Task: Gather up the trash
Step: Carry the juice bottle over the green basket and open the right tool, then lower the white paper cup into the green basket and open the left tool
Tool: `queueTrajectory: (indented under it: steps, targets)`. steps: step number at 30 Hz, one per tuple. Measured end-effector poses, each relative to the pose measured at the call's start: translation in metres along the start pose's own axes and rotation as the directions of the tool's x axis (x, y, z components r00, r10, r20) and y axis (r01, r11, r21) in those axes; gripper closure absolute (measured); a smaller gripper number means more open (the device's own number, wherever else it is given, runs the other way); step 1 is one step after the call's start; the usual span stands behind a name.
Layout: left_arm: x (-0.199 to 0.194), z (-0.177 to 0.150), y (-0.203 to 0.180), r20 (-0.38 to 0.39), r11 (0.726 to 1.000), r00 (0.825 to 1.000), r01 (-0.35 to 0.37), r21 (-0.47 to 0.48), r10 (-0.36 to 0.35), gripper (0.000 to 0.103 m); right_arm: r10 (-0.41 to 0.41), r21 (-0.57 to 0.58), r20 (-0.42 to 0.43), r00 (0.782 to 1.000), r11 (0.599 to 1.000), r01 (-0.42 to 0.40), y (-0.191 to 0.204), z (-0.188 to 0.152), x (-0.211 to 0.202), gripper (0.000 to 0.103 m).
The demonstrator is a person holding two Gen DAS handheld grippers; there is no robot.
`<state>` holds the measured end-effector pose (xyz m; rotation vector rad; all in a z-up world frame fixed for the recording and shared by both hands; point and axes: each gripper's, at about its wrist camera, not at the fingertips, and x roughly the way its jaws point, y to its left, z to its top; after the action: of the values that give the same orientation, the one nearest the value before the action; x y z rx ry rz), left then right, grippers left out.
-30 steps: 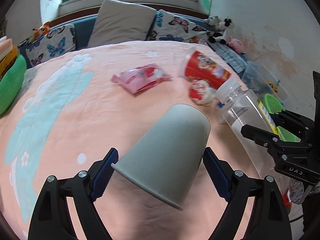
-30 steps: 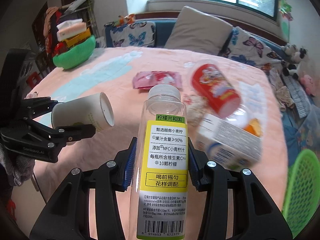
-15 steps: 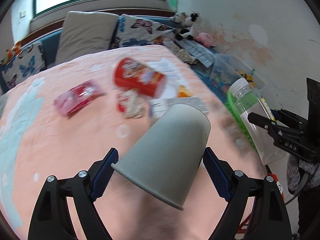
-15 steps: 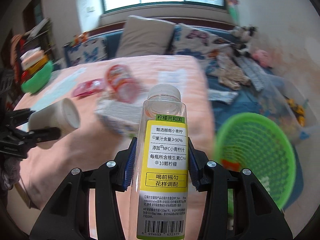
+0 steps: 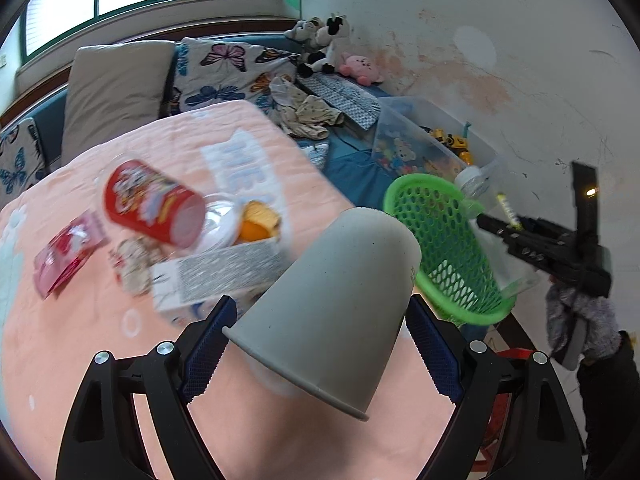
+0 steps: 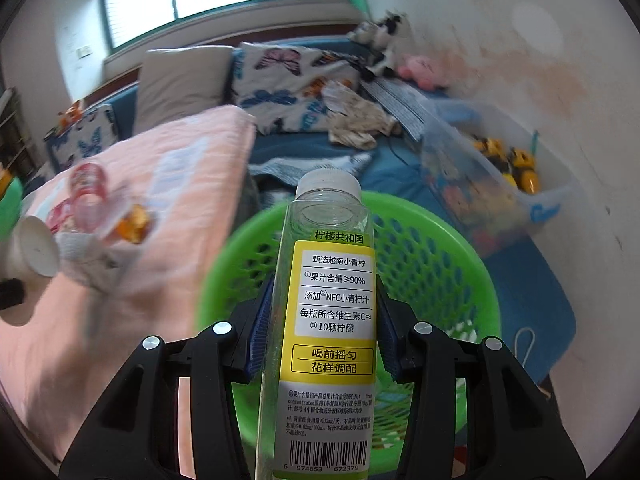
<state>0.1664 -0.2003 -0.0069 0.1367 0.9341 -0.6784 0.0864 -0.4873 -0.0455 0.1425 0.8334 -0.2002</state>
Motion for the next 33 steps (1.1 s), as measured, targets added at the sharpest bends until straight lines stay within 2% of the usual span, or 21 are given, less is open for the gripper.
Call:
queueTrajectory:
  steps: [3, 8, 16, 21, 33]
  targets:
    - [0.01, 0.007, -0.009, -0.011, 1.0, 1.0, 0.016, -0.003, -0.016, 0.02, -0.021, 0.016, -0.031, 0.999, 1.0, 0.021, -0.012, -0.004, 0.017, 0.056]
    - [0.032, 0.019, -0.024, -0.04, 1.0, 0.999, 0.024, 0.008, -0.024, 0.02, 0.005, 0.058, -0.063, 0.998, 0.998, -0.002, -0.024, -0.01, 0.042, 0.056]
    - [0.054, 0.028, -0.042, -0.067, 0.999, 0.997, 0.044, 0.026, -0.042, 0.02, 0.03, 0.085, -0.074, 0.997, 0.996, -0.023, -0.031, -0.012, 0.055, 0.052]
    - [0.066, 0.032, -0.052, -0.081, 0.997, 0.995, 0.064, 0.037, -0.061, 0.02, 0.035, 0.093, -0.048, 0.998, 0.995, -0.03, -0.038, -0.013, 0.045, 0.05]
    - [0.092, 0.044, -0.104, -0.116, 0.988, 0.988, 0.112, 0.104, -0.1, 0.02, 0.043, 0.131, 0.028, 0.999, 0.99, -0.046, -0.05, -0.027, -0.002, 0.045]
